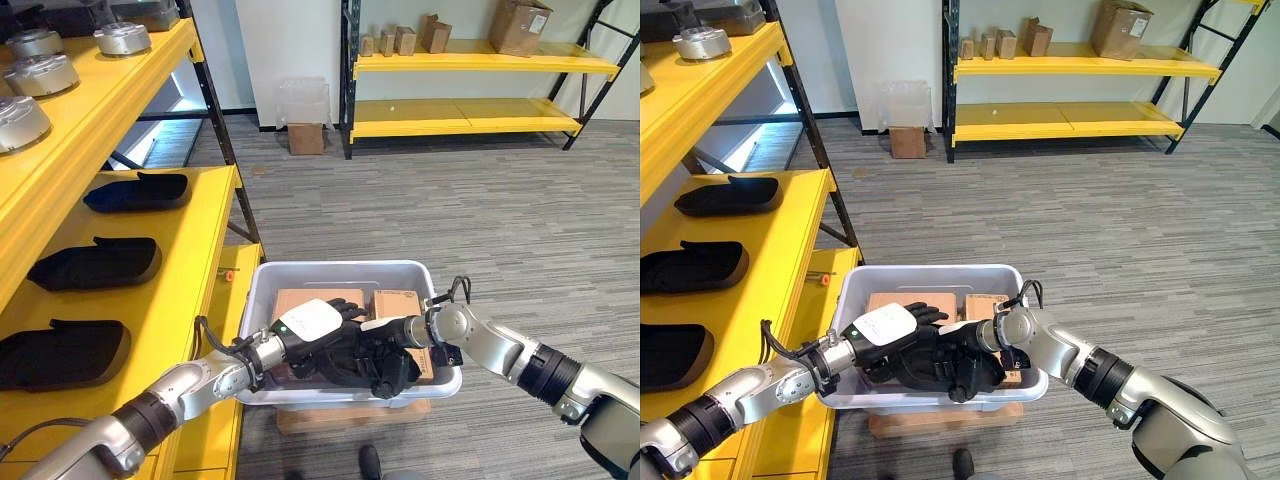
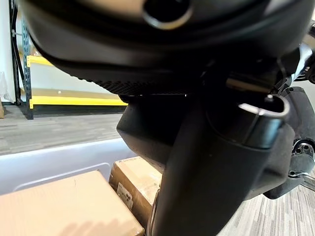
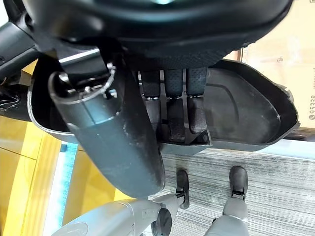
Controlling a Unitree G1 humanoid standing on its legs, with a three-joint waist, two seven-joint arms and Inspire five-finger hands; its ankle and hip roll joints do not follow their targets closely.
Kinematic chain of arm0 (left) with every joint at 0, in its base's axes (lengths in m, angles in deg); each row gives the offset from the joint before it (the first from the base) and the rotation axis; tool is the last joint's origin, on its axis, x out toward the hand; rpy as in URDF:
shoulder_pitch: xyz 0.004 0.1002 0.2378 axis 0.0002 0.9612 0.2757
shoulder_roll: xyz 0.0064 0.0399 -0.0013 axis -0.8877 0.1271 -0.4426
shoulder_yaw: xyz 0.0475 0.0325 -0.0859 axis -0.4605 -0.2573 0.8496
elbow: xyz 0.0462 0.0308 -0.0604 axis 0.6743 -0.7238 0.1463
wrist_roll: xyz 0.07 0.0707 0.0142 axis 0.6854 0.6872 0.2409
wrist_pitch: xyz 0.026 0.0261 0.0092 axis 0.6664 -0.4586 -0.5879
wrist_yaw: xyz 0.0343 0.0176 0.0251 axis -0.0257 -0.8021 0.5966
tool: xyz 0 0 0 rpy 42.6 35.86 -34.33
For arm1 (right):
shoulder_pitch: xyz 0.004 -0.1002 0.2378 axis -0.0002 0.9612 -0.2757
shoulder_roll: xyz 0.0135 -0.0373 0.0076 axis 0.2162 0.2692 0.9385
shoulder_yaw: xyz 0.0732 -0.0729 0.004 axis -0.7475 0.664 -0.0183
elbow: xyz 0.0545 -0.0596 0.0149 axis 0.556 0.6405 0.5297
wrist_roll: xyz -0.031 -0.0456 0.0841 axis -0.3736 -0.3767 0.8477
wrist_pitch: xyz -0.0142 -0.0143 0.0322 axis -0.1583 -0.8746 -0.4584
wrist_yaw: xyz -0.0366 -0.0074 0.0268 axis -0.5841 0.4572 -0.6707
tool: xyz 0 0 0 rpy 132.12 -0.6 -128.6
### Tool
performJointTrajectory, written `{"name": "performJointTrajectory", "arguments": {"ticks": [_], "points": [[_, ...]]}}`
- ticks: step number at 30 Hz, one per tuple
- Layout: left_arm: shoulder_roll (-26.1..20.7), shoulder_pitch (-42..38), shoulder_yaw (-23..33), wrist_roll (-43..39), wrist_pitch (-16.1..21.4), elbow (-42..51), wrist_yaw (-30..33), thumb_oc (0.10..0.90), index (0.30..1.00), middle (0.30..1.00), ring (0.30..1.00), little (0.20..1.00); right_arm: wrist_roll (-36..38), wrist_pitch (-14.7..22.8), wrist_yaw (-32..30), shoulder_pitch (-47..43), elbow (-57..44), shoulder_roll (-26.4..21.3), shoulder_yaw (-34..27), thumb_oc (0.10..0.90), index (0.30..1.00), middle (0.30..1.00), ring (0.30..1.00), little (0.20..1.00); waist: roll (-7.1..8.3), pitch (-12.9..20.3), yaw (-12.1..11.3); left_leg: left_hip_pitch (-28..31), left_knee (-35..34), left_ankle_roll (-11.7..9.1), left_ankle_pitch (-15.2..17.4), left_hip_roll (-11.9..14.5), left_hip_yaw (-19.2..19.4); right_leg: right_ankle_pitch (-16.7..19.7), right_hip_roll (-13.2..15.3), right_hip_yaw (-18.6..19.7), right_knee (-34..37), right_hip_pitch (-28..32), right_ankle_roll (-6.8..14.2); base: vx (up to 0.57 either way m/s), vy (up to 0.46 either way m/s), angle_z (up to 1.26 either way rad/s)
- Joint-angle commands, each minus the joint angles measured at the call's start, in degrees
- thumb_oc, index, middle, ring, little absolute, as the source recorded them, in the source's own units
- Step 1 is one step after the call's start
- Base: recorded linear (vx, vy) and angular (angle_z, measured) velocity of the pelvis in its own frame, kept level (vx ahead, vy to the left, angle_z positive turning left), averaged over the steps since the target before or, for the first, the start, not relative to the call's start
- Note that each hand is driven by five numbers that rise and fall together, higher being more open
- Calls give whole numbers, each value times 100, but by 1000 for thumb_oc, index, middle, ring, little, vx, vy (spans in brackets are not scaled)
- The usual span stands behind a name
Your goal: Move parts from the plastic box to the shelf.
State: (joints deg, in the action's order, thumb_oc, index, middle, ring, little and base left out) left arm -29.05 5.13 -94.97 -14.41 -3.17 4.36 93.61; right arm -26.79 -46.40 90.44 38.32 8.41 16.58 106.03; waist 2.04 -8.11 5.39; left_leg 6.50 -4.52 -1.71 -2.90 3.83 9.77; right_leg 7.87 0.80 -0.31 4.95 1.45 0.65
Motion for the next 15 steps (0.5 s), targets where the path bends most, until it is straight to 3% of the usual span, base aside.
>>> {"name": "performJointTrajectory", "arguments": {"ticks": [1,5,9,15], "points": [[1427,-1188,-590,-1416,403,913,-15,400,300,300,300,300,644,439,-656,-820,-141,1142,-236,400,300,300,300,300,16,331,8,90,-48,-163,407,439,13,-616,451,-174,-150,358,601,0,0,0],[1784,-837,-382,-2794,-50,572,-577,400,300,300,300,300,619,508,-752,-713,-80,1264,-344,400,300,300,300,300,36,322,-20,101,-48,-152,420,423,9,-617,445,-187,-141,364,591,0,0,0],[1891,-565,-196,-2846,36,499,-813,400,300,300,300,300,663,459,-852,-644,-102,1274,-466,400,300,300,300,300,51,319,-54,104,-48,-162,419,416,12,-598,448,-209,-120,368,591,0,0,0],[1991,-301,-55,-2610,306,318,-609,400,300,300,300,300,655,316,-1037,-514,-17,1423,-725,400,300,300,300,300,59,309,-60,130,-48,-155,428,392,29,-565,455,-218,-95,378,594,0,0,0]]}}
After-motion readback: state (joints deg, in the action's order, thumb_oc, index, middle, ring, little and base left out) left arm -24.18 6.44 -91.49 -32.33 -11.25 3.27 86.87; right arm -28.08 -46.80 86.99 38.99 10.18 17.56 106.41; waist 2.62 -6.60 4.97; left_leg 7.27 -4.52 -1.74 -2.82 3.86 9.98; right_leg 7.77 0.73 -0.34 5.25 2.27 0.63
